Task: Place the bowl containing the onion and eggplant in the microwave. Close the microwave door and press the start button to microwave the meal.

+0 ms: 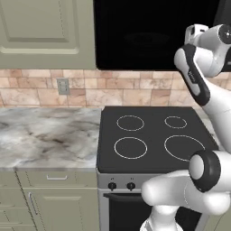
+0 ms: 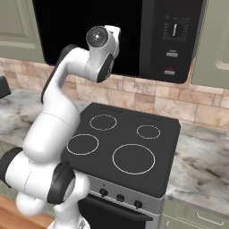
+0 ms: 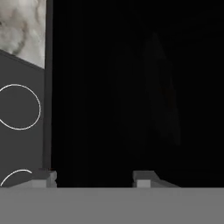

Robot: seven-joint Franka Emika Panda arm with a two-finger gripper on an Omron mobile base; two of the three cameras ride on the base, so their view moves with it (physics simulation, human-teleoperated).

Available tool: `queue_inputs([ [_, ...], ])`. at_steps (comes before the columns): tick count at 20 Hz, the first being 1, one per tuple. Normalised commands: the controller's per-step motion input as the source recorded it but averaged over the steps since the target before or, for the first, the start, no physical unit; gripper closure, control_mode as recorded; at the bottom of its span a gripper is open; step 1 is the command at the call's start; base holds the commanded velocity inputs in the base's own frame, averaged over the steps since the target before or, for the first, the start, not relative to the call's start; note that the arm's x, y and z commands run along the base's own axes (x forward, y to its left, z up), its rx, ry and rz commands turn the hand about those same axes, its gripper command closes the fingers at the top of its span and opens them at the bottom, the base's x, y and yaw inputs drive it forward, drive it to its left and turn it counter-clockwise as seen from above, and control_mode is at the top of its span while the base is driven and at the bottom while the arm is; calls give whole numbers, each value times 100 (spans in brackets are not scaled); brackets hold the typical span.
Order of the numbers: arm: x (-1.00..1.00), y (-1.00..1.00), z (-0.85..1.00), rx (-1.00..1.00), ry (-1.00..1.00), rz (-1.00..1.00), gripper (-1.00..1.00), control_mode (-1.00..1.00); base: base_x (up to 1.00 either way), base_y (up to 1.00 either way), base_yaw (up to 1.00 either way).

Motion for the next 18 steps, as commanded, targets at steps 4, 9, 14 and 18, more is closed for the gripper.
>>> queue_inputs([
  [4,-55,0,-22,-6,-16,5,-100,-100,0,0,0],
  [9,-100,0,4,-7,-16,8,-100,-100,0,0,0],
  [14,-99,-15,10,-5,-7,8,-100,-100,0,0,0],
  [18,-100,-36,8,0,-7,9,-100,-100,0,0,0],
])
